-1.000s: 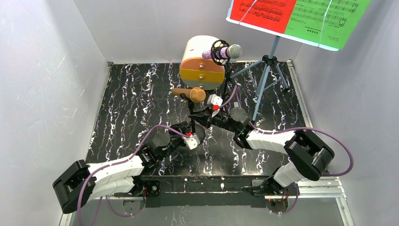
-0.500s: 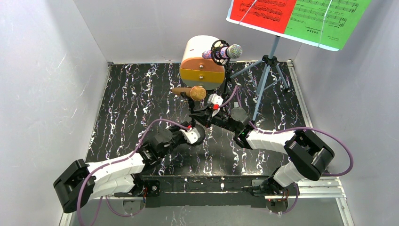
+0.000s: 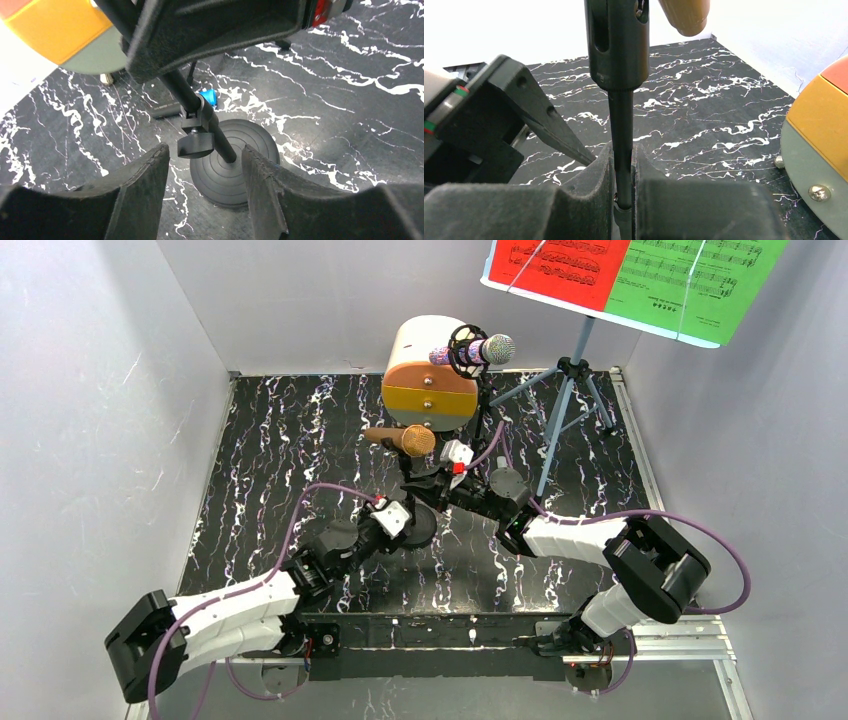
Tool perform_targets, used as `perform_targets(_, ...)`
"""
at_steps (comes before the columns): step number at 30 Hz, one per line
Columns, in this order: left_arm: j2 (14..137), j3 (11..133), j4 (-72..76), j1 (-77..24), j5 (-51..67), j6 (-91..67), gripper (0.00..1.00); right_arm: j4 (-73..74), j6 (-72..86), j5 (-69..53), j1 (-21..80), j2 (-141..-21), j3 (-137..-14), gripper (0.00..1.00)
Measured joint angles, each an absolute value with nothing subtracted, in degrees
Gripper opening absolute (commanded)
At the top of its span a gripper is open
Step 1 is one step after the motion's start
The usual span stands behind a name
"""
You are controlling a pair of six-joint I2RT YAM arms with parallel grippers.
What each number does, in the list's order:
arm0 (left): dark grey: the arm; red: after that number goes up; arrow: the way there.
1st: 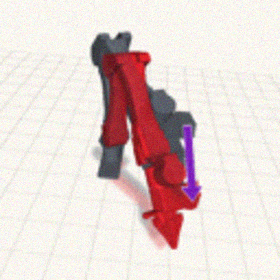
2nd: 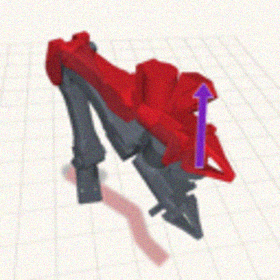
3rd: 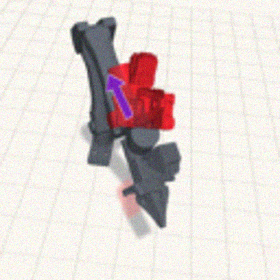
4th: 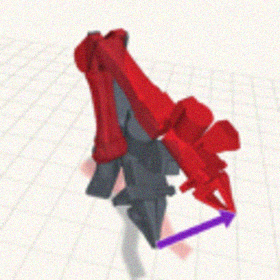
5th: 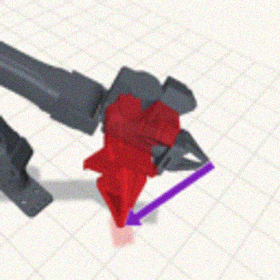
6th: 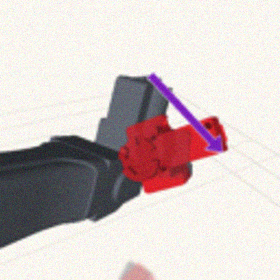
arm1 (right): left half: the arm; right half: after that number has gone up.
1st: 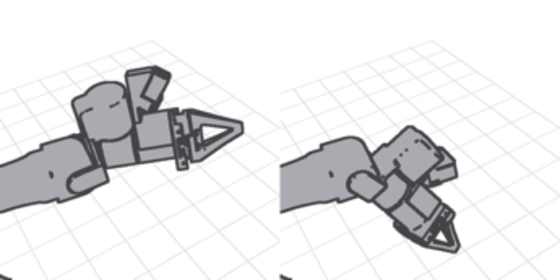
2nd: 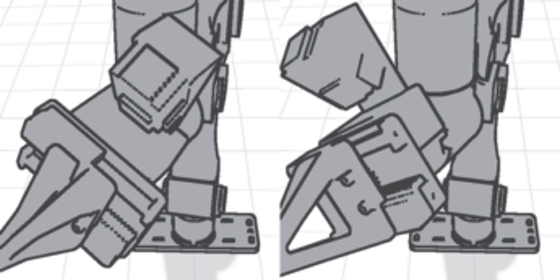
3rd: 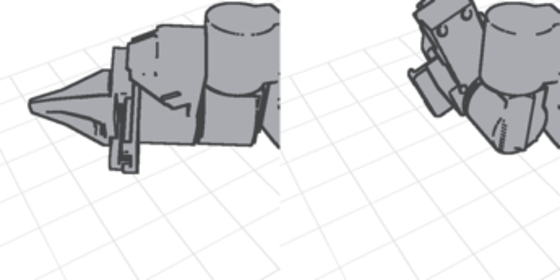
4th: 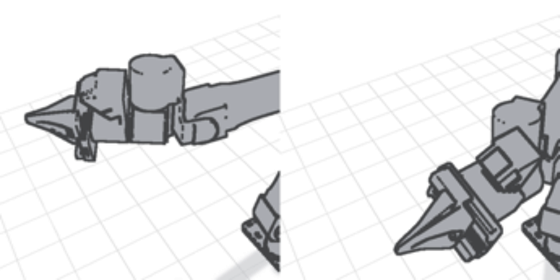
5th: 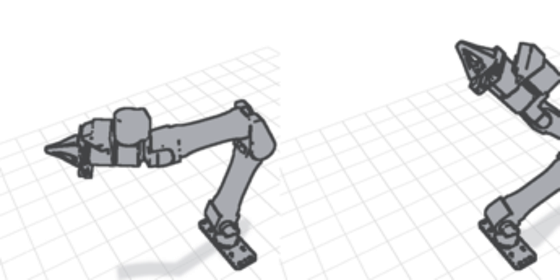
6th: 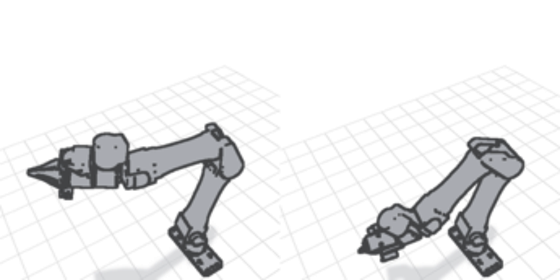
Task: Pack up the instrument practice props
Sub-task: Unscrew the knob on the microphone stand.
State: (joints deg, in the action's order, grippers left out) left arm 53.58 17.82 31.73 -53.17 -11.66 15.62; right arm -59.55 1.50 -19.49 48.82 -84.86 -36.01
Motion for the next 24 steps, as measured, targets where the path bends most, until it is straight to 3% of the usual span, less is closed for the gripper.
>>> perform_targets(6,49.5,16.8,33.7,-53.4,-11.5,22.2,0.59,-60.0,1.5,-19.8,48.8,-85.2,-36.1,0.01)
perform_targets(15,53.2,16.8,35.0,-53.4,-9.9,34.9,0.58,-60.0,1.5,-19.9,48.8,-85.3,-36.2,0.01)
perform_targets(20,54.6,16.8,35.9,-53.4,-9.6,37.8,0.53,-60.0,1.5,-19.9,48.8,-85.3,-36.2,0.01)
perform_targets(24,56.5,16.8,36.8,-53.4,-9.1,38.2,0.43,-60.1,1.5,-19.9,48.8,-85.4,-36.2,0.01)
